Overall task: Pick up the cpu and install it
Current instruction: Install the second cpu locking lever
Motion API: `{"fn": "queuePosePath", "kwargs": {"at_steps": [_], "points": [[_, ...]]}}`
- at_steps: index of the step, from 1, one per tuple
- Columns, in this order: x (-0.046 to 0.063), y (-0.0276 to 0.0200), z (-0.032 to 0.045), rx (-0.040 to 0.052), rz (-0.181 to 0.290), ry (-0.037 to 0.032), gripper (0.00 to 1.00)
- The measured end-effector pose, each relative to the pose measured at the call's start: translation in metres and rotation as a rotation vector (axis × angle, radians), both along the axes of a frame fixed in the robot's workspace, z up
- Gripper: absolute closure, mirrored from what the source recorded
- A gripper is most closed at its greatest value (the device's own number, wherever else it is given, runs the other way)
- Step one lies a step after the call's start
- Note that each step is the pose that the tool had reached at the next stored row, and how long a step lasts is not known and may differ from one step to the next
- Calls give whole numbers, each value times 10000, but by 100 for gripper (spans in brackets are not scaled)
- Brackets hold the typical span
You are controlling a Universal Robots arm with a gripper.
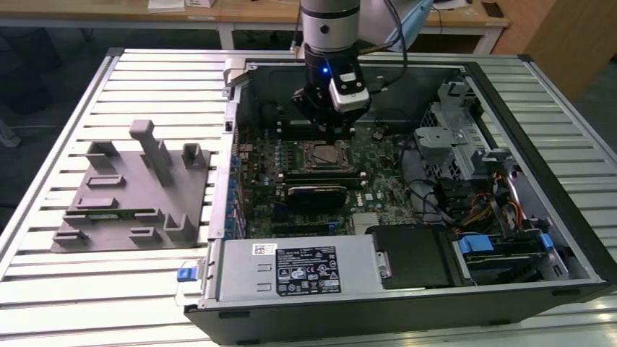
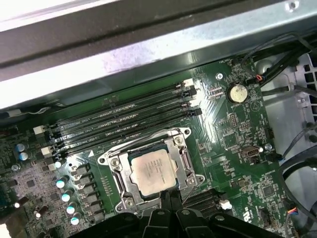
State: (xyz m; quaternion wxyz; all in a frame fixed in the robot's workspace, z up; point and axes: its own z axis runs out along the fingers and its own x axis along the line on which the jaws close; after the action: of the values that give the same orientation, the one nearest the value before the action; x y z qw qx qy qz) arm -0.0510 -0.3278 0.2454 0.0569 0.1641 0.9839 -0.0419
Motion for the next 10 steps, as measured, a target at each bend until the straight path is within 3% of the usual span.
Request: {"fn": "queuePosePath", "kwargs": {"at_steps": [3,10], "points": [[0,-21,1,1,0,1,89],[0,-145,0,78,1,1,89]]}}
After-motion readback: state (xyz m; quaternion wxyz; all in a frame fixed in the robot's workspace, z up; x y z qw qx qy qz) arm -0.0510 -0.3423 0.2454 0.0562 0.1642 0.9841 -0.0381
